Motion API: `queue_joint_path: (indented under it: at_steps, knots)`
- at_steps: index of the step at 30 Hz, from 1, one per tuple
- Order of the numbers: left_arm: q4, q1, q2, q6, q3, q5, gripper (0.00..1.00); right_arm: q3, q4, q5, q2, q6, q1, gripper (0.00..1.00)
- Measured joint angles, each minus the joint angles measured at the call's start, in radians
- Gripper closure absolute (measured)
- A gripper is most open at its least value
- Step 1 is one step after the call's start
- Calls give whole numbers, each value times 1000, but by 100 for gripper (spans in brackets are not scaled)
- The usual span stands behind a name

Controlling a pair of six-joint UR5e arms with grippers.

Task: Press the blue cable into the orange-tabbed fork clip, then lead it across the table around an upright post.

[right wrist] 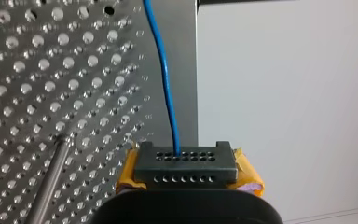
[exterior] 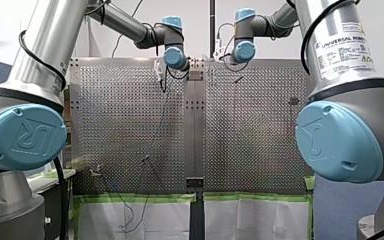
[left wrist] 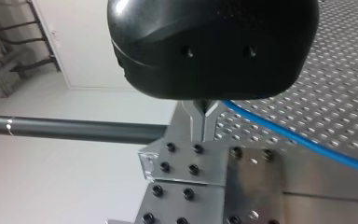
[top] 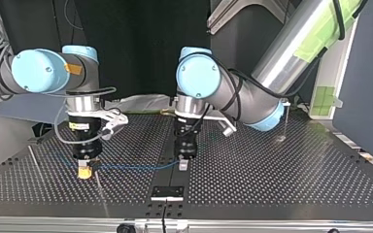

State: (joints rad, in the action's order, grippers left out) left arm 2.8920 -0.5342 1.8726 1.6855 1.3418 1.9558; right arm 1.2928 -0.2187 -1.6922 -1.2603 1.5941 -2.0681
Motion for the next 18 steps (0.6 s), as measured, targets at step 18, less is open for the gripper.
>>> queue_joint_path:
  at_steps: [18]
  knots:
    - [69, -61, 124, 31, -155, 2, 100, -1, 24, 2, -1, 0, 63, 100]
